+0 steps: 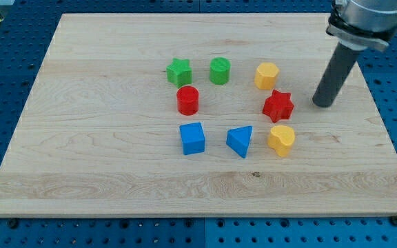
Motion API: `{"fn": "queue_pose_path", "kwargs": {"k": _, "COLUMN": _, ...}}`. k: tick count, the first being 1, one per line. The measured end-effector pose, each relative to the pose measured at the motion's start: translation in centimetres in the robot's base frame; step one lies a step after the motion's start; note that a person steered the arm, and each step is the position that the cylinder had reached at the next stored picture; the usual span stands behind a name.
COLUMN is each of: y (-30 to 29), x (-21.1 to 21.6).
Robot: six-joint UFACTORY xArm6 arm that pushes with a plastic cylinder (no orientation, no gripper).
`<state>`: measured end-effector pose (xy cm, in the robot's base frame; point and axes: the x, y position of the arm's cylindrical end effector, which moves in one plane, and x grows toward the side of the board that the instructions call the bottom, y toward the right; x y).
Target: Point at the yellow hexagon
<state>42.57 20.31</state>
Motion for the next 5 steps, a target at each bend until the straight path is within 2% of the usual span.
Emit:
{"fn": "queue_pose_path", "kwargs": {"k": 1, "y": -0.7, "x": -3.1}}
{"fn": "queue_pose_path", "kwargs": {"k": 2, "y": -0.7, "x": -3.2}}
{"fn": "queue_pose_path", "kwargs": {"k": 3, "y": -1.8, "x": -5.1}}
{"fn": "queue_pose_path", "kwargs": {"k": 4, "y": -5.1, "x": -6.1}}
{"fn": "queue_pose_path", "kwargs": {"k": 5, "y": -5.9, "x": -6.1}}
